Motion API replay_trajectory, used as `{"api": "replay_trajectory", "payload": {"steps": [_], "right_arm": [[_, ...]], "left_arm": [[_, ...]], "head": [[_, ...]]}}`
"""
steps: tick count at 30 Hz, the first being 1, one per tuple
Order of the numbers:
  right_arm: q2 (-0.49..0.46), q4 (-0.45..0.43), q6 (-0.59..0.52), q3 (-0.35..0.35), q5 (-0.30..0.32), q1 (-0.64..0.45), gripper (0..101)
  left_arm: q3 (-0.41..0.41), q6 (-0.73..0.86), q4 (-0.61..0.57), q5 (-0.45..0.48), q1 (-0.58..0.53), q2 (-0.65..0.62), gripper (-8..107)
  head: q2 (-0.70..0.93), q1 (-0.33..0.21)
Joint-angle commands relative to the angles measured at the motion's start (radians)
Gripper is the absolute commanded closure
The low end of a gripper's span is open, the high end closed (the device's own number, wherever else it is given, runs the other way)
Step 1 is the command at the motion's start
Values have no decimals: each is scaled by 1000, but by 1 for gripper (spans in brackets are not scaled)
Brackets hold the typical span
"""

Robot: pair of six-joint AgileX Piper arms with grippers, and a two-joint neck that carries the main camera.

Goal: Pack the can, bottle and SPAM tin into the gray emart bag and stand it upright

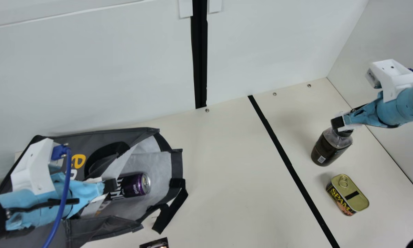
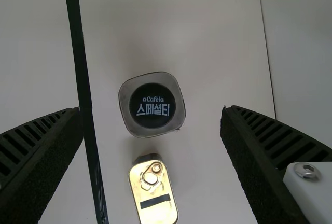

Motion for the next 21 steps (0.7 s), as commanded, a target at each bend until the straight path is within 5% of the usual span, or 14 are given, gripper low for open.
{"api": "replay_trajectory", "payload": {"steps": [1,21], "right_arm": [[18,-6,-3,-8,2,5,6],[153,-46,-25,-61,2,43,6]], "left_arm": [[0,0,0,0,0,0,107],[0,0,0,0,0,0,107]], "head": [[-1,-21],[-1,-21]]}}
